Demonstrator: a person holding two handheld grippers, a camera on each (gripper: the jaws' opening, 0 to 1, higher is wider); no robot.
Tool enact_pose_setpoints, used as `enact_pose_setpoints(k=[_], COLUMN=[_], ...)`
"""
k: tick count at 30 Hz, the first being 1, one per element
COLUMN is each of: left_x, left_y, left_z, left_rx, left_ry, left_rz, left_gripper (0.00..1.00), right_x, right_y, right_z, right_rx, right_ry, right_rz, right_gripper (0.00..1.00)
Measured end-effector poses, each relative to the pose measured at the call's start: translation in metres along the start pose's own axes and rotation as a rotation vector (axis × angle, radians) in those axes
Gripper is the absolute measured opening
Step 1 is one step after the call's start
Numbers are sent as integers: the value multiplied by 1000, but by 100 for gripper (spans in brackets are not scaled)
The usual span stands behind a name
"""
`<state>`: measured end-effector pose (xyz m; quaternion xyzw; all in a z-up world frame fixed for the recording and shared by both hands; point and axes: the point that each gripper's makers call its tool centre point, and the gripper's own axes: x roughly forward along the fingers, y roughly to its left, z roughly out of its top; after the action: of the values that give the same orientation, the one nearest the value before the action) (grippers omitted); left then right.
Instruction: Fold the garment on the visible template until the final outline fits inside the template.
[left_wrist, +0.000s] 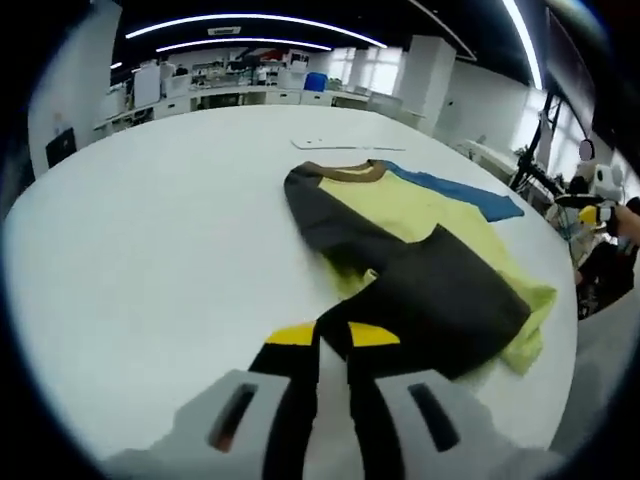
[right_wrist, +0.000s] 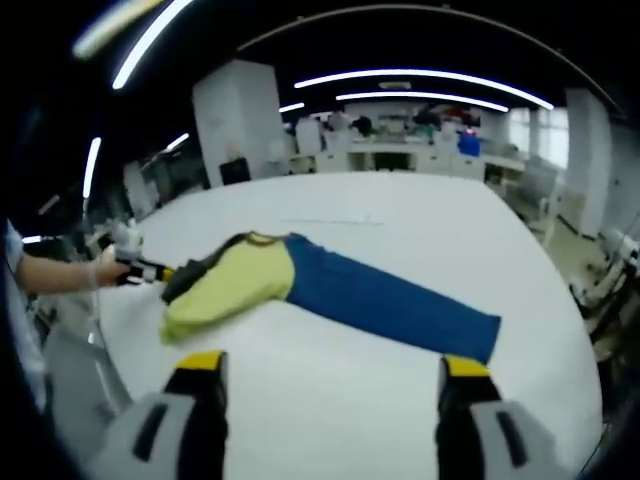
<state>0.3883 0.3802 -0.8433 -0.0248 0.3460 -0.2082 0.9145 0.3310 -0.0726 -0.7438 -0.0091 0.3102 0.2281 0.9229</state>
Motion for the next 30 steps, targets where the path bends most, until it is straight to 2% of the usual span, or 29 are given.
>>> enact_pose_setpoints(k=[6, 11, 18, 21, 24, 30], left_x=[-4, -18, -52, -65, -76, -97], left_y=[0, 9, 42, 63, 74, 111], left_z=[0, 8, 23, 24, 27, 15], left_rx=[-9, -39, -55, -67, -69, -125], left_ry=[4, -33, -92, -109, -111, -121], left_rz=[-12, -12, 42, 74, 108, 168], left_gripper=[0, 0, 0, 0, 0, 0], right_x=[4, 8, 17, 22, 26, 33], right_y=[5, 9, 17, 20, 24, 35], right_z=[-1, 3, 10, 11, 12, 14], right_rx=[-4, -7, -29, -39, -41, -40], right_ry=[8, 3, 9, 15, 19, 19], right_rz=[9, 18, 37, 44, 54, 76], right_gripper=[86, 86, 86, 86, 86, 88])
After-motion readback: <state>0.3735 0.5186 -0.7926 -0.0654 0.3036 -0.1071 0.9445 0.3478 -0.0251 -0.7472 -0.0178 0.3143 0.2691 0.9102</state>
